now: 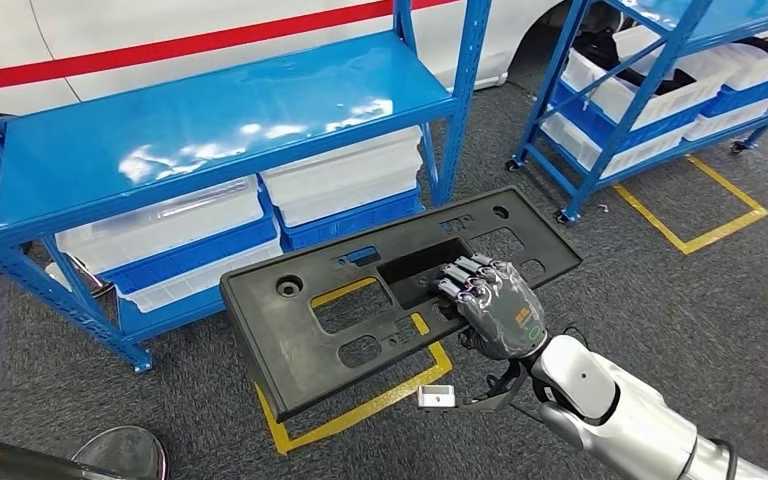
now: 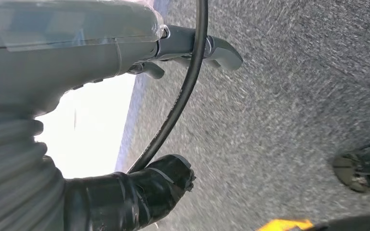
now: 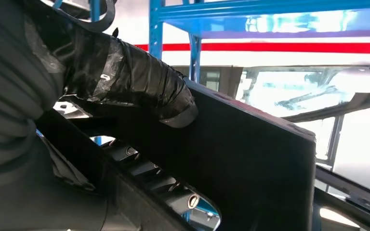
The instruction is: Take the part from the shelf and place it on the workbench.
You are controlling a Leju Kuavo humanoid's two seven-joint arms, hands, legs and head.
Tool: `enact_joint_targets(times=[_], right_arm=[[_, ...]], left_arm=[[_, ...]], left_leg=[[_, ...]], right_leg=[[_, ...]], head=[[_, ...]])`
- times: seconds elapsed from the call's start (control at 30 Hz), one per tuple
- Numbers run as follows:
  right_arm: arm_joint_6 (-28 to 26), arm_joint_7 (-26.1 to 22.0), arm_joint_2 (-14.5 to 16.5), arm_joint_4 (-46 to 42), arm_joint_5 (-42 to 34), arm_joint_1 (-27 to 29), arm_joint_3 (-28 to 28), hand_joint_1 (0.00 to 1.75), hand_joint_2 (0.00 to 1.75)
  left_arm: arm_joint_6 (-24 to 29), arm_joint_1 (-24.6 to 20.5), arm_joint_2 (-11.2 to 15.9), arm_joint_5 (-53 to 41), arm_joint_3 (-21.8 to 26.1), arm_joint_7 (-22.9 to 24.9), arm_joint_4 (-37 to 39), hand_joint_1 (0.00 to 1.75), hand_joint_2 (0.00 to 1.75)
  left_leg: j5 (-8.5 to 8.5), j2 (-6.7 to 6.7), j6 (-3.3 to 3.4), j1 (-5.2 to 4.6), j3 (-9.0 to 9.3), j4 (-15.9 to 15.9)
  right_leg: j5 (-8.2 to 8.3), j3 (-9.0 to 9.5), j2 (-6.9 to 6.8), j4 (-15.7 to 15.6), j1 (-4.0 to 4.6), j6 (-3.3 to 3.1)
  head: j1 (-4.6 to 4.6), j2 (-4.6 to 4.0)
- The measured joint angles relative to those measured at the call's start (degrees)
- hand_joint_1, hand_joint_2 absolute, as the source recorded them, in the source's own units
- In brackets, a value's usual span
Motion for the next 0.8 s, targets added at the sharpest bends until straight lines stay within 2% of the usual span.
enact_joint_targets(times=[0.07,0.1,0.13,0.17,0.2,0.23,0.27,0.3,0.33,0.37,0.4,0.43,0.47,0.5,0.57,0.6,0.63,0.67,0.7,0.73,0.77,0.8], right_arm=[[0.2,-0.1,0.0,0.2,-0.1,-0.4,0.1,1.75,1.75],[0.2,-0.1,0.0,0.3,-0.3,-0.5,0.2,1.75,1.75],[0.4,-0.2,0.1,0.4,-0.4,-0.6,0.3,1.75,1.75],[0.5,-0.3,0.1,0.5,-0.6,-0.7,0.3,1.75,1.75],[0.7,-0.3,0.1,0.6,-0.8,-0.9,0.4,1.75,1.75],[0.9,-0.3,0.1,0.7,-1.0,-1.1,0.5,1.75,1.75],[1.1,-0.3,0.1,0.7,-1.1,-1.5,0.6,1.75,1.75],[1.3,-0.3,0.1,0.7,-1.3,-1.8,0.6,1.75,1.75],[1.4,-0.3,0.1,0.7,-1.4,-2.1,0.7,1.75,1.75],[1.6,-0.4,0.2,0.8,-1.7,-2.4,0.7,1.75,1.75],[1.8,-0.4,0.2,0.8,-1.9,-2.6,0.8,1.75,1.75],[2.0,-0.4,0.2,0.9,-2.0,-2.7,0.8,1.75,1.75],[2.3,-0.5,0.2,1.0,-2.1,-3.0,0.9,1.75,1.75],[2.5,-0.5,0.2,1.1,-2.1,-3.2,1.0,1.75,1.75],[2.9,-0.6,0.3,1.2,-2.2,-3.9,1.2,1.75,1.75],[3.0,-0.6,0.4,1.3,-2.2,-4.2,1.4,1.75,1.75],[3.1,-0.6,0.5,1.4,-2.3,-4.4,1.5,1.75,1.75],[3.2,-0.6,0.5,1.5,-2.4,-4.5,1.7,1.75,1.75],[3.2,-0.6,0.5,1.6,-2.5,-4.6,1.8,1.75,1.75],[3.3,-0.6,0.5,1.8,-2.6,-4.8,1.9,1.75,1.75],[3.4,-0.7,0.6,1.9,-2.7,-4.9,2.0,1.75,1.75],[3.5,-0.7,0.6,2.0,-2.8,-5.2,2.2,1.75,1.75]], left_arm=[[0.0,0.1,0.0,0.1,0.0,0.0,0.0,0.0,1.75],[0.0,0.1,0.0,0.1,0.0,0.0,0.0,0.0,1.75],[0.0,0.1,0.0,0.1,0.0,0.0,0.0,0.0,1.75],[0.0,0.1,0.0,0.2,0.0,0.0,0.0,0.0,1.75],[0.0,0.0,0.0,0.2,0.0,-0.1,0.0,0.0,1.75],[0.0,-0.1,0.0,0.3,0.0,-0.1,0.0,0.0,1.75],[0.0,-0.2,0.0,0.3,0.0,-0.1,-0.1,0.0,1.75],[0.0,-0.2,0.1,0.3,0.0,-0.1,-0.1,0.0,1.75],[0.0,-0.3,0.1,0.3,0.0,-0.1,-0.1,0.0,1.75],[0.0,-0.3,0.1,0.4,0.0,-0.1,-0.2,0.0,1.75],[0.0,-0.3,0.0,0.4,0.0,-0.1,-0.2,0.0,1.75],[0.0,-0.3,0.0,0.5,0.0,-0.1,-0.2,0.0,1.75],[0.0,-0.1,0.0,0.5,0.0,-0.1,-0.2,0.0,1.75],[-0.1,0.0,0.0,0.5,0.0,-0.2,-0.2,0.0,1.75],[-0.1,0.2,-0.1,0.5,0.0,-0.6,-0.2,0.0,1.75],[-0.2,0.4,-0.1,0.6,0.0,-1.0,-0.2,0.0,1.75],[-0.2,0.5,0.0,0.6,0.0,-1.3,-0.2,0.0,1.75],[-0.3,0.6,0.0,0.6,0.0,-1.5,-0.2,0.0,1.75],[-0.3,0.6,0.0,0.6,0.0,-1.6,-0.2,0.0,1.75],[-0.3,0.6,0.0,0.6,0.0,-1.7,-0.2,0.0,1.75],[-0.4,0.5,0.1,0.6,0.0,-1.7,-0.2,0.0,1.75],[-0.4,0.5,0.2,0.6,0.0,-1.8,-0.2,0.0,1.75]], left_leg=[[1.41,1.78,0.2,0.13,-1.73,0.1],[1.94,2.66,0.06,0.14,-2.83,0.5],[2.39,3.52,-0.08,0.16,-4.04,1.0],[2.79,4.32,-0.29,0.21,-5.32,1.7],[3.12,5.06,-0.56,0.31,-6.63,2.5],[3.39,5.7,-0.86,0.39,-7.8,3.4],[3.59,6.22,-1.19,0.4,-8.83,4.2],[3.78,6.71,-1.54,0.36,-9.55,4.9],[4.05,7.17,-1.91,0.29,-9.95,5.4],[4.48,7.66,-2.31,0.3,-10.19,5.5],[5.03,8.18,-2.73,0.39,-10.29,5.4],[5.13,8.07,-3.22,0.61,-10.48,5.4],[4.04,7.09,-3.69,0.82,-10.89,6.0],[1.77,5.57,-4.04,0.96,-11.49,7.5],[-4.63,2.41,-4.3,1.07,-12.98,13.4],[-6.71,1.79,-4.21,1.06,-13.55,17.0],[-7.24,1.53,-4.05,1.04,-13.74,19.9],[-6.4,1.42,-3.8,1.0,-13.34,21.6],[-4.64,1.25,-3.46,0.92,-12.11,21.4],[-2.91,0.67,-3.01,0.75,-9.93,19.3],[-2.21,-0.64,-2.43,0.54,-6.76,15.5],[-2.48,-1.95,-1.87,0.32,-3.3,10.7]], right_leg=[[-6.27,-1.52,-2.45,6.5,-0.21,0.35],[-8.08,-2.01,-3.01,10.2,-0.46,0.73],[-8.28,-2.02,-3.29,13.1,-0.77,1.17],[-7.14,-1.36,-3.48,14.5,-1.09,1.6],[-5.36,0.23,-3.77,14.2,-1.39,2.0],[-4.19,2.74,-4.41,11.9,-1.67,2.36],[-4.55,5.83,-5.54,8.3,-1.62,2.68],[-5.67,8.49,-6.5,4.7,-1.42,2.5],[-7.0,10.17,-7.25,1.8,-1.14,2.13],[-7.84,10.77,-7.47,0.2,-0.67,1.52],[-7.57,10.29,-7.07,-0.2,-0.48,0.65],[-6.89,9.62,-6.7,-0.4,-0.42,0.01],[-6.09,8.84,-6.26,-0.4,-0.37,-0.68],[-5.22,7.94,-5.86,-0.5,-0.43,-1.31],[-3.64,6.01,-4.69,-0.6,-0.26,-2.14],[-2.87,5.02,-4.0,-0.6,-0.09,-2.34],[-2.09,4.01,-3.23,-0.6,0.1,-2.41],[-1.24,3.02,-2.51,-0.6,0.26,-2.4],[-0.43,2.05,-1.84,-0.5,0.38,-2.35],[0.35,1.17,-1.17,-0.5,0.44,-2.25],[1.05,0.49,-0.56,-0.5,0.44,-2.1],[1.69,0.0,0.07,-0.4,0.47,-1.9]], head=[[0.01,-0.01],[-0.01,-0.01],[0.0,-0.02],[0.0,-0.02],[0.0,-0.02],[0.01,-0.02],[0.03,-0.01],[-0.01,0.0],[-0.03,0.0],[-0.07,0.01],[-0.13,0.01],[-0.12,-0.01],[-0.14,0.0],[-0.15,0.0],[-0.15,0.0],[-0.15,-0.01],[-0.15,-0.01],[-0.15,-0.01],[-0.15,-0.01],[-0.15,0.0],[-0.15,0.01],[-0.15,0.01]])
